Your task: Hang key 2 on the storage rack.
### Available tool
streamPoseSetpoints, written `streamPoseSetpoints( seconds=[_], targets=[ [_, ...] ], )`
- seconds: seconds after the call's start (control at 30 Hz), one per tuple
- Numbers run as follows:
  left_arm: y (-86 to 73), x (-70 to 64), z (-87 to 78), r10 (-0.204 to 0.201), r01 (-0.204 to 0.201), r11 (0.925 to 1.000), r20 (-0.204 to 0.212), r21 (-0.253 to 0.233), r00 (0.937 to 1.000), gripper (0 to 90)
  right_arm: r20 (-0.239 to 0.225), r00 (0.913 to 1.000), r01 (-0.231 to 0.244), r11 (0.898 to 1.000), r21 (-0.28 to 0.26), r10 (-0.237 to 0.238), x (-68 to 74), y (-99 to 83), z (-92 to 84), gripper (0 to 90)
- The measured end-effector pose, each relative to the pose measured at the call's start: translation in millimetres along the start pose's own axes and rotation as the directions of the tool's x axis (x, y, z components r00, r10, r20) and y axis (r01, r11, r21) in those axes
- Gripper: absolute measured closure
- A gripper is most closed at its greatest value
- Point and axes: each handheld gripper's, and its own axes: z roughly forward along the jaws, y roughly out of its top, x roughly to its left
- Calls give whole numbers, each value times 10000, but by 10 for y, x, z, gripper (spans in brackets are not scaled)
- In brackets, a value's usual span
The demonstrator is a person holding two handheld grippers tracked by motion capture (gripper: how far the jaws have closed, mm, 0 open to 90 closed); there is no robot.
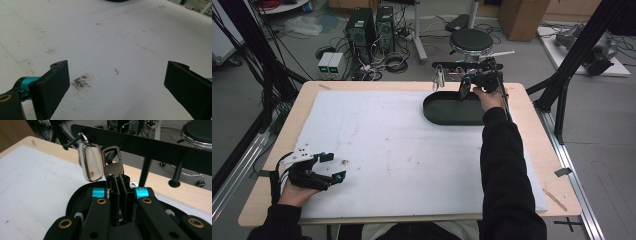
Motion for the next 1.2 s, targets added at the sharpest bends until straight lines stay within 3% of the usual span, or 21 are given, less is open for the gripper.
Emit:
streamPoseSetpoints(
  seconds=[0.27,0.4,0.57,0.67,0.8,0.9,1.07,1.2],
  targets=[
    [-1,3,5,13,-13,10000,6,29,10000,68,234,9991,-341,9993,-175,345,-22,-14,69,877],
    [-1,6,10,34,-34,10000,16,14,10000,67,513,9984,-233,9996,-144,240,0,-23,146,871],
    [0,12,12,45,-45,10000,-48,-34,10000,68,702,9940,-802,9956,-475,834,-37,-43,228,863],
    [-3,14,15,68,-68,10000,-48,11,10000,68,687,9955,-629,9974,-337,651,-37,-59,269,847],
    [-3,13,13,66,-66,10000,-26,-37,10000,67,616,9979,-204,9998,-19,204,0,-70,287,660],
    [-2,7,5,98,-98,9999,-28,-29,9999,68,357,9991,216,9978,629,-239,52,-81,301,500],
    [-2,-14,16,322,-321,9995,-102,76,9994,68,436,9972,544,9881,1440,-612,132,-123,329,213],
    [-2,-18,18,344,-344,9994,-72,55,9994,68,345,9952,811,9694,2317,-915,191,-161,342,67]
  ],
)
